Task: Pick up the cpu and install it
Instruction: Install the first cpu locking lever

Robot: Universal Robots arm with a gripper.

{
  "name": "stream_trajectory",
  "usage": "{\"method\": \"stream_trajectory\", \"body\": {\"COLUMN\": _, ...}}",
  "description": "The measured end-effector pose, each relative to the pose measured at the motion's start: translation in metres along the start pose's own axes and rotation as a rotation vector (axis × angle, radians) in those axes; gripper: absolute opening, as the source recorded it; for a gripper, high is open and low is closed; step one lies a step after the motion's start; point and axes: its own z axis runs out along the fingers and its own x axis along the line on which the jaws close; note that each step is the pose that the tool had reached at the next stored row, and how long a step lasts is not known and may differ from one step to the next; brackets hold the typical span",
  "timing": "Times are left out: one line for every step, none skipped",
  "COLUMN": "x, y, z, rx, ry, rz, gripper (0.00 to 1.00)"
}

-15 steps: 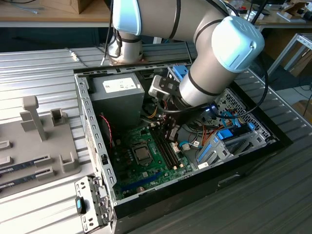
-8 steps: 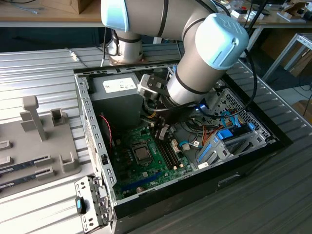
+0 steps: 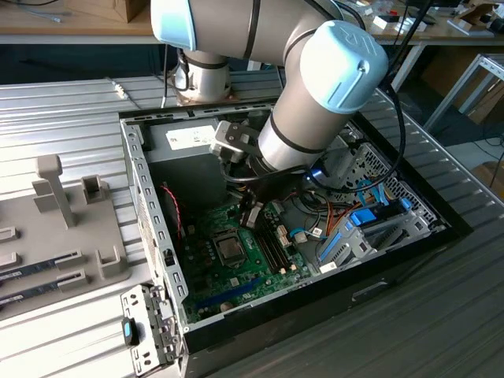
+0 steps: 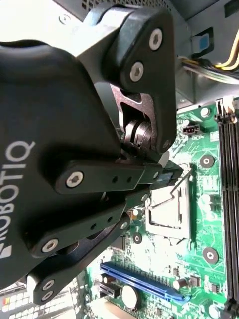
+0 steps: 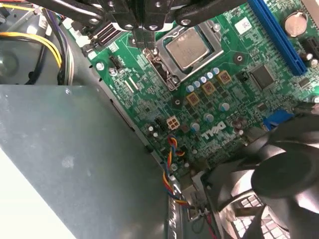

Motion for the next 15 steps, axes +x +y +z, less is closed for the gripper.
{"method": "stream_trajectory", "body": {"x": 0.0008, "y": -0.0005, "z": -0.0001, "rx": 0.0016, "ry": 0.0020, "rz": 0.000, "gripper": 0.11}}
{"method": "stream_trajectory", "body": {"x": 0.0019, "y": -0.0014, "z": -0.0003, "rx": 0.0036, "ry": 0.0048, "rz": 0.001, "gripper": 0.11}}
{"method": "stream_trajectory", "body": {"x": 0.0027, "y": -0.0020, "z": -0.0003, "rx": 0.0048, "ry": 0.0064, "rz": 0.001, "gripper": 0.11}}
{"method": "stream_trajectory", "body": {"x": 0.0037, "y": -0.0027, "z": -0.0002, "rx": 0.0058, "ry": 0.0077, "rz": 0.001, "gripper": 0.11}}
{"method": "stream_trajectory", "body": {"x": 0.0045, "y": -0.0033, "z": -0.0002, "rx": 0.0064, "ry": 0.0086, "rz": 0.001, "gripper": 0.11}}
{"method": "stream_trajectory", "body": {"x": 0.0057, "y": -0.0043, "z": 0.0002, "rx": 0.0078, "ry": 0.0104, "rz": 0.001, "gripper": 0.11}}
{"method": "stream_trajectory", "body": {"x": 0.0072, "y": -0.0055, "z": 0.0010, "rx": 0.0106, "ry": 0.0141, "rz": 0.002, "gripper": 0.11}}
{"method": "stream_trajectory", "body": {"x": 0.0078, "y": -0.0061, "z": 0.0017, "rx": 0.0121, "ry": 0.0160, "rz": 0.002, "gripper": 0.11}}
{"method": "stream_trajectory", "body": {"x": 0.0086, "y": -0.0067, "z": 0.0023, "rx": 0.0135, "ry": 0.0181, "rz": 0.002, "gripper": 0.11}}
{"method": "stream_trajectory", "body": {"x": 0.0095, "y": -0.0075, "z": 0.0032, "rx": 0.0153, "ry": 0.0204, "rz": 0.003, "gripper": 0.11}}
{"method": "stream_trajectory", "body": {"x": 0.0103, "y": -0.0082, "z": 0.0040, "rx": 0.0169, "ry": 0.0225, "rz": 0.003, "gripper": 0.11}}
{"method": "stream_trajectory", "body": {"x": 0.0115, "y": -0.0092, "z": 0.0054, "rx": 0.0191, "ry": 0.0254, "rz": 0.003, "gripper": 0.11}}
{"method": "stream_trajectory", "body": {"x": 0.0121, "y": -0.0098, "z": 0.0062, "rx": 0.0199, "ry": 0.0265, "rz": 0.003, "gripper": 0.11}}
{"method": "stream_trajectory", "body": {"x": 0.0128, "y": -0.0104, "z": 0.0072, "rx": 0.0207, "ry": 0.0277, "rz": 0.003, "gripper": 0.11}}
{"method": "stream_trajectory", "body": {"x": 0.0137, "y": -0.0112, "z": 0.0086, "rx": 0.0217, "ry": 0.0290, "rz": 0.004, "gripper": 0.11}}
